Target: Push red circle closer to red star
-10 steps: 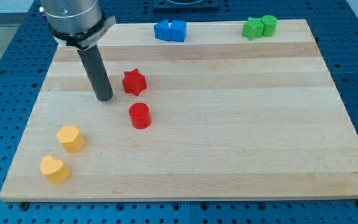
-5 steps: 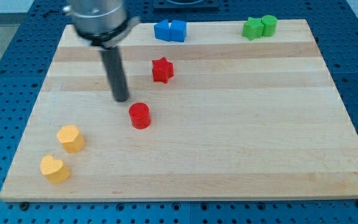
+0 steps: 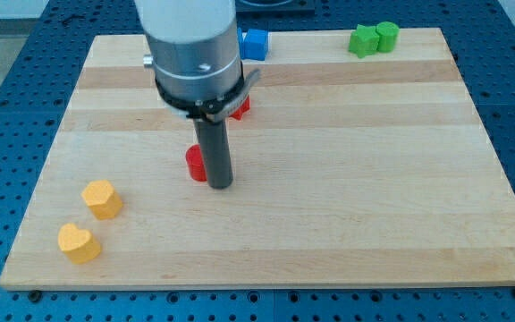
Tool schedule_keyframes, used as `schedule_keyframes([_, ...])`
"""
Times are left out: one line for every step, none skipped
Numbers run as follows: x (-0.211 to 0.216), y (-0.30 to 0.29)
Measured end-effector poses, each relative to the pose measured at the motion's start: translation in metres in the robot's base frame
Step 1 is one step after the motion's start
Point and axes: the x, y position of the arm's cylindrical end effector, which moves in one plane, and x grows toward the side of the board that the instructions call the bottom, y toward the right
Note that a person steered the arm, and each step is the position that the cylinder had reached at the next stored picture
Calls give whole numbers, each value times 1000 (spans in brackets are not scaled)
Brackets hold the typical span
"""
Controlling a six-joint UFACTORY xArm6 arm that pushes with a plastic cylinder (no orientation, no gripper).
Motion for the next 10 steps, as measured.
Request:
schedule_keyframes([-17, -1])
schedule_keyframes([10, -1])
schedule_keyframes([33, -42])
schedule_keyframes([21, -70])
schedule_keyframes([-3, -62])
schedule_keyframes([-27, -34])
schedule_keyframes([-51, -7])
schedule_keyframes([-67, 12])
schedule_keyframes([-58, 12])
schedule_keyframes([-53, 20])
